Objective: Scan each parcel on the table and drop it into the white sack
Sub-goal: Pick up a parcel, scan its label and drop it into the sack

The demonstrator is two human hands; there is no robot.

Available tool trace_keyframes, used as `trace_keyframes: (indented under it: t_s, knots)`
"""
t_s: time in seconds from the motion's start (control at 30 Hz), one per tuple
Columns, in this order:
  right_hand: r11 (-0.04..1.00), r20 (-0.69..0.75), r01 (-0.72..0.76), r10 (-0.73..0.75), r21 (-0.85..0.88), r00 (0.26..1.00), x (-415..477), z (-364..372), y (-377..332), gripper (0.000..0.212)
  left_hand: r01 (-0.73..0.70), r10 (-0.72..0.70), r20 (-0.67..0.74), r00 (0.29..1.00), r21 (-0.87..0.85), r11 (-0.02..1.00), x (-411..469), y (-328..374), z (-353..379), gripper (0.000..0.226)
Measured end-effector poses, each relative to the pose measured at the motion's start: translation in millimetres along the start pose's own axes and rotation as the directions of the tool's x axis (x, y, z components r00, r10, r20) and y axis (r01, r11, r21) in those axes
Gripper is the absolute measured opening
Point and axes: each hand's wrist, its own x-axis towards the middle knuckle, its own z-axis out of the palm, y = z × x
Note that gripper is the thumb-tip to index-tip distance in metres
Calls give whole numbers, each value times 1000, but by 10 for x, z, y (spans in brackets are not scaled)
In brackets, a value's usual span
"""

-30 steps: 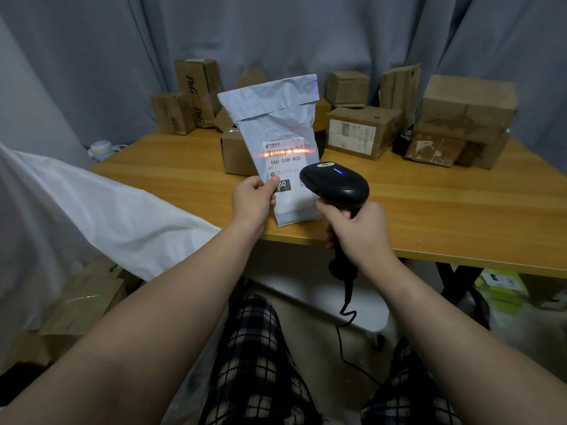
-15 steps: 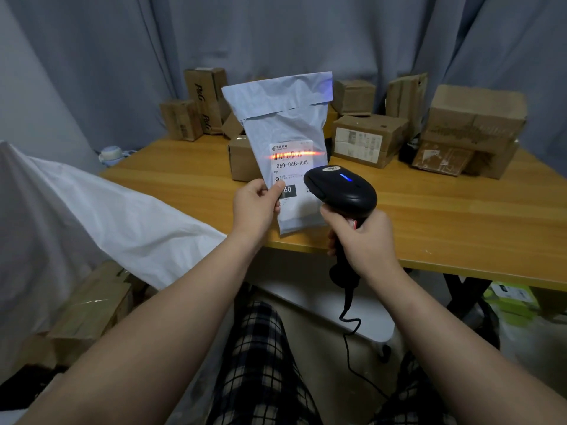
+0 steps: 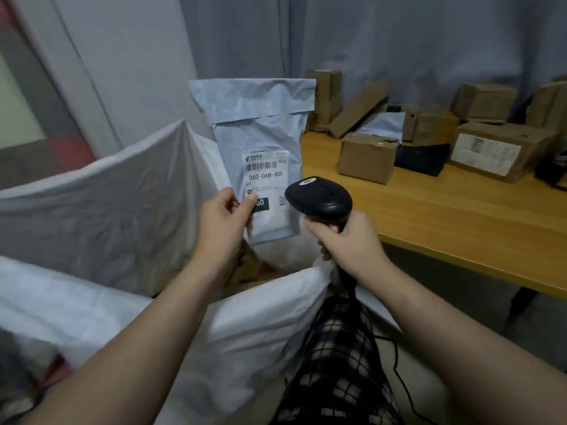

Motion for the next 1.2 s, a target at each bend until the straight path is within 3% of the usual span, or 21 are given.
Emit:
trace_keyframes:
  t_s: [0.17,0.33,0.47,0.6,0.77,0.97,1.13,1.2]
  knots:
    - [1000,69,-3,5,-31,998,37,419,-67,36,-14,22,-25,999,290,957,182,-330,-733,38]
    - [996,72,-46,51,-73,996,91,657,38,38,-108,-18,175,984,682,723,173,-496,-903,22]
    - [990,82,-82,92,-114,992,115,690,201,39,-282,-180,444,878,782,556,202,-684,-633,16]
    - [977,66,-171,180,-125,981,150,521,280,36,-371,-137,509,850,762,531,286,-660,-302,24]
    - [952,-76,-277,288,128,955,391,4,246,24,-460,2,572,821,657,597,475,-350,237,25]
    - [807,-223,-440,549,394,806,630,-1002,455,24,-579,122,667,735,523,626,493,17,1098,25]
    - [647,-193,-412,657,641,729,730,-1612,662,26,-611,153,700,697,469,638,573,184,1902,34]
    - [641,-222,-376,655,670,722,780,-1726,755,25,-645,196,698,689,466,606,689,211,2196,46]
